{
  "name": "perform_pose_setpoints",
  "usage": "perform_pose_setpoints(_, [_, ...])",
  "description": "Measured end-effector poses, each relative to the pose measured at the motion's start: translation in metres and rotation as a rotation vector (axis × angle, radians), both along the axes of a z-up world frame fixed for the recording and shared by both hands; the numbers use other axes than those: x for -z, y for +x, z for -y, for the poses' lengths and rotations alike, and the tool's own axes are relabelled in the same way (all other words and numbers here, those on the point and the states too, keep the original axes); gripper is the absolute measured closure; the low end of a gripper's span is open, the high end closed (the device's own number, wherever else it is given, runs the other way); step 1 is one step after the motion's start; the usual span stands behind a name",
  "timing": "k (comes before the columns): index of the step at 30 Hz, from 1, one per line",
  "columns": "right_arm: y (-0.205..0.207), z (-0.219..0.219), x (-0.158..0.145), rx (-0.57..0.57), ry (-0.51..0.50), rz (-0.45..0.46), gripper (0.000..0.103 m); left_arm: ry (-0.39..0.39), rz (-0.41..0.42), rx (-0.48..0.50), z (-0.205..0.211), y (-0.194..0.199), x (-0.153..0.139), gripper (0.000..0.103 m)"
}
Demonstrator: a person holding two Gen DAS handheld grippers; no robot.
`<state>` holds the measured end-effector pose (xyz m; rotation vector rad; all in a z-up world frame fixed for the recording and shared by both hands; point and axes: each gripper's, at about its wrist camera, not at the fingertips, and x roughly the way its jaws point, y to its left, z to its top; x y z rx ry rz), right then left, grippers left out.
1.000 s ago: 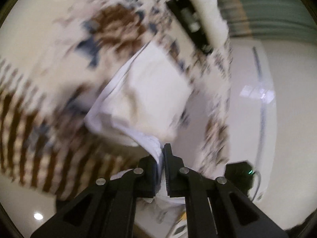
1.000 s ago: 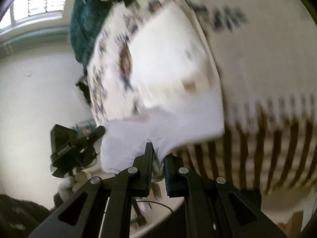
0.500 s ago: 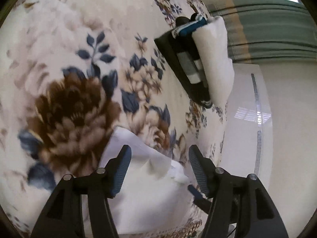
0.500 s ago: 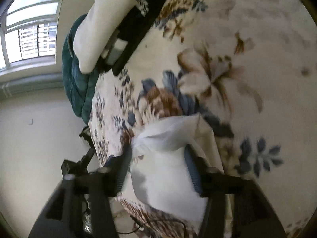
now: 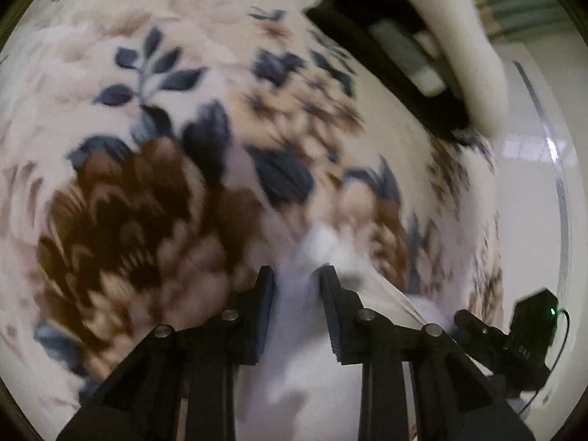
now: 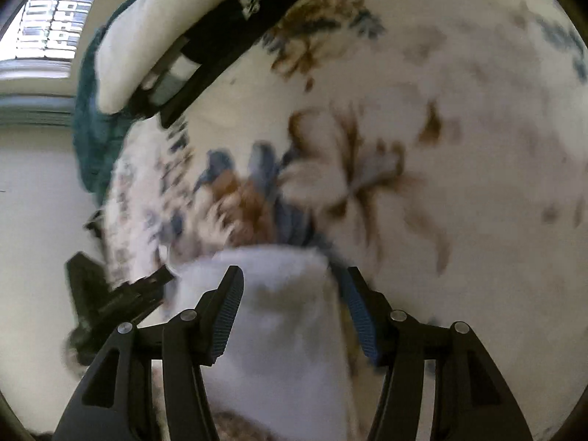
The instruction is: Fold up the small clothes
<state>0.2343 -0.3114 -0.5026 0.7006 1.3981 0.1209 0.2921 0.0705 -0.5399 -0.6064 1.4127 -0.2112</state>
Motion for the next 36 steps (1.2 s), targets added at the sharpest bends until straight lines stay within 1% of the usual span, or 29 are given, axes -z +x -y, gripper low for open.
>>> perform_pose_setpoints(2, [0.006,0.004,-0.008,0.038,0.032,0.012,0.044,-0.028,-0.009,-0.036,-0.009,0.004,0.003,0.079])
perform_pose_setpoints(3, [0.004,0.004,-0.014,0.031,0.039,0.025,0.044,-0.042,-0.012,-0.047,-0.013,0.004,0.001,0.079])
perform_pose_setpoints(5, [-0.003,0.002,-0.026,-0.015,0.013,0.034,0.044,-0.059,-0.009,-0.039,-0.016,0.004,-0.004,0.079])
perform_pose_setpoints(6, [-0.008,-0.001,-0.031,-0.055,0.003,0.03,0.044,-0.064,-0.01,-0.031,-0.017,0.003,-0.006,0.076])
perform_pose_setpoints(7, [-0.013,-0.005,-0.032,-0.095,-0.001,0.022,0.044,-0.071,-0.01,-0.02,-0.017,0.002,-0.009,0.068])
perform_pose_setpoints(8, [-0.017,-0.01,-0.03,-0.145,-0.008,0.001,0.044,-0.081,-0.007,-0.008,-0.015,0.0,-0.011,0.063])
perform_pose_setpoints(9, [-0.021,-0.018,-0.026,-0.21,-0.033,-0.037,0.044,-0.085,-0.006,-0.003,-0.014,0.001,-0.012,0.055])
perform_pose_setpoints(10, [-0.023,-0.025,-0.021,-0.265,-0.068,-0.064,0.044,-0.087,-0.002,0.007,-0.013,0.0,-0.014,0.052])
perform_pose_setpoints(11, [-0.024,-0.031,-0.016,-0.3,-0.112,-0.075,0.044,-0.084,0.003,0.021,-0.01,-0.001,-0.015,0.052])
perform_pose_setpoints(12, [-0.021,-0.033,-0.01,-0.294,-0.156,-0.081,0.044,-0.075,0.004,0.029,-0.005,0.001,-0.014,0.052])
perform_pose_setpoints(13, [-0.016,-0.029,-0.004,-0.246,-0.165,-0.084,0.045,-0.064,0.003,0.041,-0.003,0.001,-0.013,0.052])
perform_pose_setpoints(15, [-0.002,-0.014,0.004,-0.114,-0.128,-0.078,0.053,-0.064,-0.003,0.047,0.002,0.004,-0.009,0.052])
perform_pose_setpoints(16, [0.005,-0.007,0.008,-0.058,-0.115,-0.08,0.054,-0.069,-0.008,0.043,0.004,0.006,-0.007,0.052])
perform_pose_setpoints(17, [0.013,0.002,0.011,0.013,-0.112,-0.079,0.06,-0.072,-0.011,0.04,0.005,0.008,-0.005,0.052])
perform_pose_setpoints(19, [0.02,0.013,0.008,0.085,-0.104,-0.072,0.061,-0.075,-0.014,0.038,0.007,0.011,-0.003,0.052])
perform_pose_setpoints(21, [0.019,0.02,-0.001,0.106,-0.05,-0.053,0.061,-0.083,-0.024,0.038,0.008,0.013,-0.002,0.052])
perform_pose_setpoints(23, [0.012,0.022,-0.007,0.081,-0.002,-0.048,0.061,-0.092,-0.03,0.039,0.008,0.013,-0.001,0.052])
perform_pose_setpoints(24, [0.008,0.021,-0.006,0.058,0.024,-0.062,0.061,-0.092,-0.029,0.04,0.009,0.014,0.0,0.052])
perform_pose_setpoints(25, [0.004,0.021,-0.004,0.039,0.044,-0.078,0.061,-0.096,-0.023,0.044,0.011,0.014,-0.001,0.054])
perform_pose_setpoints(26, [0.0,0.019,-0.001,0.021,0.055,-0.094,0.061,-0.097,-0.012,0.045,0.013,0.015,-0.002,0.054])
perform_pose_setpoints(27, [-0.004,0.015,0.005,-0.007,0.066,-0.114,0.061,-0.098,0.006,0.042,0.013,0.014,-0.004,0.064])
perform_pose_setpoints(28, [-0.007,0.012,0.009,-0.031,0.084,-0.13,0.061,-0.095,0.025,0.044,0.013,0.015,-0.006,0.095])
perform_pose_setpoints(29, [-0.009,0.009,0.015,-0.046,0.103,-0.147,0.061,-0.092,0.026,0.046,0.012,0.015,-0.006,0.099])
perform_pose_setpoints(30, [-0.011,0.009,0.02,-0.027,0.114,-0.148,0.071,-0.1,0.025,0.04,0.01,0.016,-0.006,0.099])
perform_pose_setpoints(32, [-0.01,0.011,0.031,0.034,0.162,-0.139,0.085,-0.103,0.022,0.029,0.006,0.015,-0.005,0.099])
perform_pose_setpoints(33, [-0.007,0.015,0.036,0.085,0.191,-0.129,0.088,-0.103,0.021,0.029,0.005,0.015,-0.004,0.099])
perform_pose_setpoints(36, [0.002,0.023,0.05,0.223,0.284,-0.118,0.089,-0.101,0.016,0.025,0.0,0.015,-0.001,0.099])
